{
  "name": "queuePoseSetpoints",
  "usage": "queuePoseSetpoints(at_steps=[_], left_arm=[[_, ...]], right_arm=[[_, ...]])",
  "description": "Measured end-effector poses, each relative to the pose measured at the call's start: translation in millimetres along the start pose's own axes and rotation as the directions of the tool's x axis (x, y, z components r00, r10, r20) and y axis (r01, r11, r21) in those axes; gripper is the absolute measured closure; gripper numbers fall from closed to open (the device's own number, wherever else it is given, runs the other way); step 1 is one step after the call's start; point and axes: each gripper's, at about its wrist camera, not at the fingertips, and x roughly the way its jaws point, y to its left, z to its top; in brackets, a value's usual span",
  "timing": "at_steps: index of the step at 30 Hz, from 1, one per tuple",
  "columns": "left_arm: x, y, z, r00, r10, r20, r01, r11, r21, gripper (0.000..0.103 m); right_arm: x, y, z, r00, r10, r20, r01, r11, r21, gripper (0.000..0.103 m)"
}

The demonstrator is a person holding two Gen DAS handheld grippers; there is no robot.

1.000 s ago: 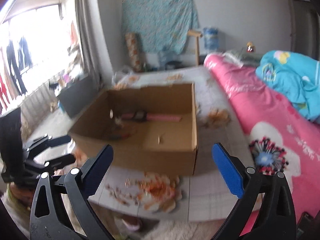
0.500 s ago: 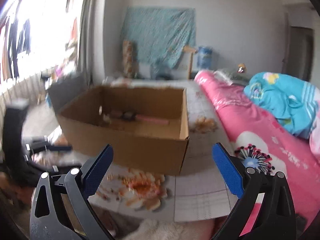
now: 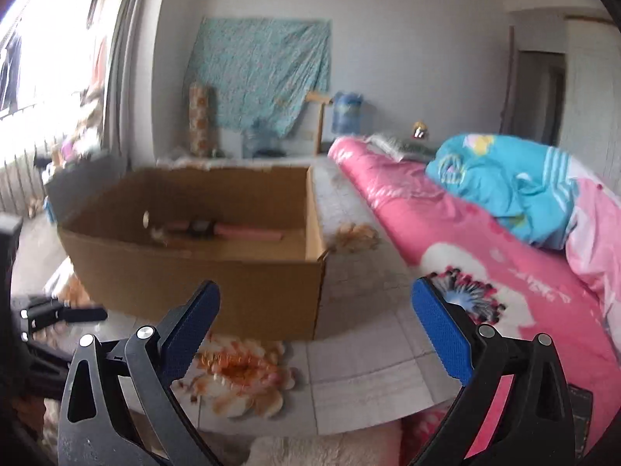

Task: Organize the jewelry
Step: 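Withdraw the right gripper from the box back toward the gold charms, then move both grippers down to the gold charms beside the pink bead bracelet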

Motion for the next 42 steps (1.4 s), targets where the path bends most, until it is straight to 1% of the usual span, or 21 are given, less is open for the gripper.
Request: queuePoseSetpoints(at_steps=[1,3,5,6,8,9,10,12,13,14,15,19,21,23,25,32,37,39,42], left_arm=[[0,-1,0,1.0,0.002,0.0,-0.002,1.0,0.004,0.032],[3,-4,-1,1.0,0.011,-0.003,-0.011,1.0,0.022,0.032],[7,-7,-2,1.0,0.024,-0.013,-0.023,0.999,0.036,0.032],[10,-8,-3,0.999,0.026,-0.021,-0.025,0.999,0.038,0.032],[14,-7,-4,0.999,0.034,-0.037,-0.032,0.999,0.043,0.032],[16,-7,-4,0.998,0.043,-0.044,-0.041,0.998,0.048,0.032],[18,-8,-4,0.998,0.047,-0.049,-0.045,0.998,0.051,0.032],[22,-8,-5,0.997,0.053,-0.062,-0.05,0.997,0.053,0.032],[23,-8,-5,0.996,0.055,-0.067,-0.051,0.997,0.052,0.032],[24,-8,-5,0.996,0.057,-0.072,-0.054,0.997,0.053,0.032],[24,-7,-5,0.995,0.061,-0.075,-0.058,0.997,0.054,0.032],[27,-8,-5,0.994,0.072,-0.082,-0.067,0.996,0.06,0.032],[28,-7,-6,0.993,0.076,-0.085,-0.071,0.996,0.062,0.032],[30,-8,-7,0.993,0.081,-0.088,-0.076,0.995,0.065,0.032],[30,-9,-7,0.993,0.083,-0.089,-0.077,0.995,0.068,0.032],[33,-12,-5,0.993,0.083,-0.078,-0.078,0.995,0.07,0.032],[29,-14,-7,0.994,0.089,-0.063,-0.083,0.993,0.085,0.032],[27,-15,-6,0.995,0.089,-0.053,-0.084,0.992,0.092,0.032],[23,-15,-5,0.995,0.088,-0.039,-0.084,0.992,0.094,0.032]], right_arm=[[6,0,-2,0.999,0.021,-0.039,-0.021,1.0,0.006,0.008],[13,1,-8,0.995,0.044,-0.086,-0.043,0.999,0.01,0.008],[21,2,-15,0.99,0.05,-0.135,-0.051,0.999,-0.007,0.008],[28,3,-19,0.982,0.062,-0.18,-0.064,0.998,-0.004,0.008],[39,2,-30,0.959,0.117,-0.257,-0.111,0.993,0.036,0.008],[48,1,-36,0.94,0.14,-0.31,-0.128,0.99,0.058,0.008],[54,1,-41,0.926,0.149,-0.346,-0.135,0.989,0.064,0.008],[63,3,-49,0.902,0.165,-0.399,-0.158,0.986,0.052,0.008],[66,5,-53,0.896,0.167,-0.411,-0.165,0.985,0.041,0.008],[71,8,-57,0.885,0.169,-0.435,-0.178,0.984,0.022,0.008],[73,9,-59,0.88,0.162,-0.447,-0.176,0.984,0.011,0.008],[76,13,-62,0.886,0.135,-0.445,-0.167,0.985,-0.033,0.008],[78,12,-63,0.88,0.143,-0.453,-0.169,0.985,-0.018,0.008],[79,14,-64,0.875,0.135,-0.465,-0.168,0.985,-0.03,0.007],[90,10,-57,0.868,0.138,-0.476,-0.171,0.985,-0.027,0.007],[99,8,-53,0.865,0.147,-0.48,-0.187,0.982,-0.036,0.007],[92,9,-50,0.878,0.146,-0.455,-0.179,0.983,-0.031,0.007],[85,7,-46,0.886,0.17,-0.43,-0.187,0.982,0.002,0.008],[74,6,-40,0.889,0.241,-0.389,-0.247,0.968,0.034,0.012]])
